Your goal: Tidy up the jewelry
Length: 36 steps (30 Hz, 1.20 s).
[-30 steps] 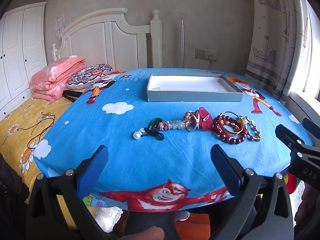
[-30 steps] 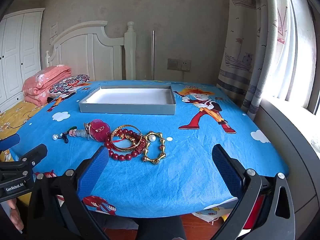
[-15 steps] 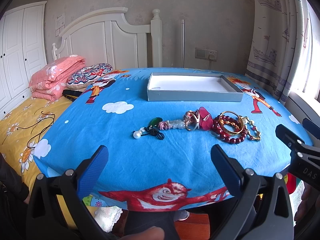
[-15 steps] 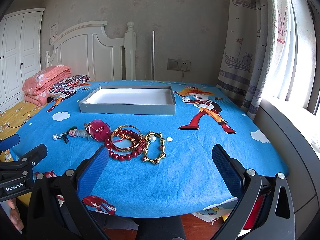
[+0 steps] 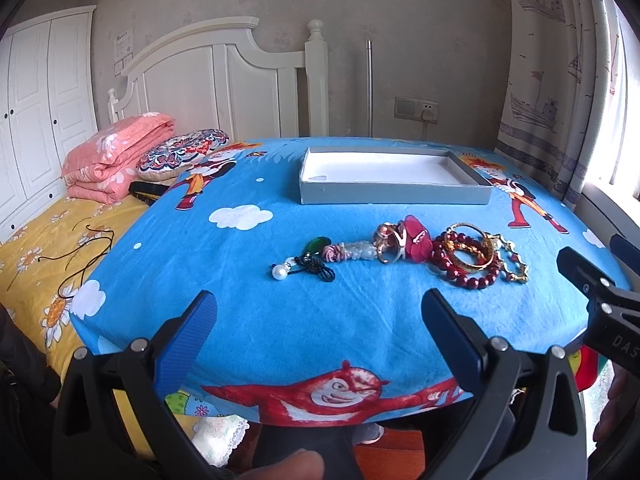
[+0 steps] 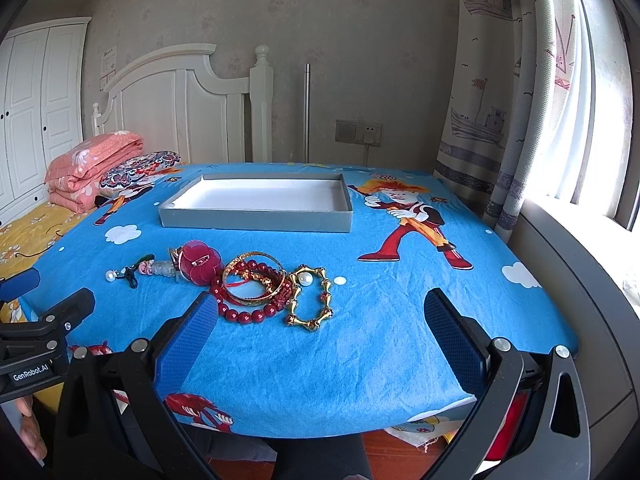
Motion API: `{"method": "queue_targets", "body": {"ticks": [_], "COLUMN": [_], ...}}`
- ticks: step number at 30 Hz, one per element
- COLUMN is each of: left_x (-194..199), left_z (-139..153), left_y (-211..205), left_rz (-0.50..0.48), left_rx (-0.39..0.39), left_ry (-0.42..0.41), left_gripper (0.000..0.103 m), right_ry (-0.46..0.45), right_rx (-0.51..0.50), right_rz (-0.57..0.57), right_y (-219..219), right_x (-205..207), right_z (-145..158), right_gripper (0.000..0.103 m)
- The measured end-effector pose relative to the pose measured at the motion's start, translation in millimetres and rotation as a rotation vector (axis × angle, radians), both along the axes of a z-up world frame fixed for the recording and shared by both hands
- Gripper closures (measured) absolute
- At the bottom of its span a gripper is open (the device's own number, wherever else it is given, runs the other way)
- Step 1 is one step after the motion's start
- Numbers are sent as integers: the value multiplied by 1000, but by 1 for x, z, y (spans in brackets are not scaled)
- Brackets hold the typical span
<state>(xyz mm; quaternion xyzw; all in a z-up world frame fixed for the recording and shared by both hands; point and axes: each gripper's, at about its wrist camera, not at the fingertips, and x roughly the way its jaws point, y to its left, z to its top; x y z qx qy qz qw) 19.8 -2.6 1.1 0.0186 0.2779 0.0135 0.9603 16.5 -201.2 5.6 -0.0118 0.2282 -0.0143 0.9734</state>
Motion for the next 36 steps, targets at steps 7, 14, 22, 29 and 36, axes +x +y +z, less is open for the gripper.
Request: {"method": "queue_targets", "body": {"ticks": [7,14,22,29,36], "left_x": [27,60,92,109,114], "left_z": [-16,-32,-38,-47,-48], "left_y": [11,32,38,43,41], "left_rz": [-113,-171,-198,-216,-218], "left_rx": [-53,-146,-120,-98,-34], "left_ry": [8,22,49,121,132], "left_gripper": [4,4,27,61,85], "right_ry": [-8,14,44,46,57], "right_rx": [20,93,107,102,129], "right_rz": [35,87,103,148,153], "right_y": [0,-6,-12,-17,-25], "right_x": [20,59,90,95,94], "right_z": [-11,-28,-40,-41,-42], "right_gripper": [6,6,6,6,6]}}
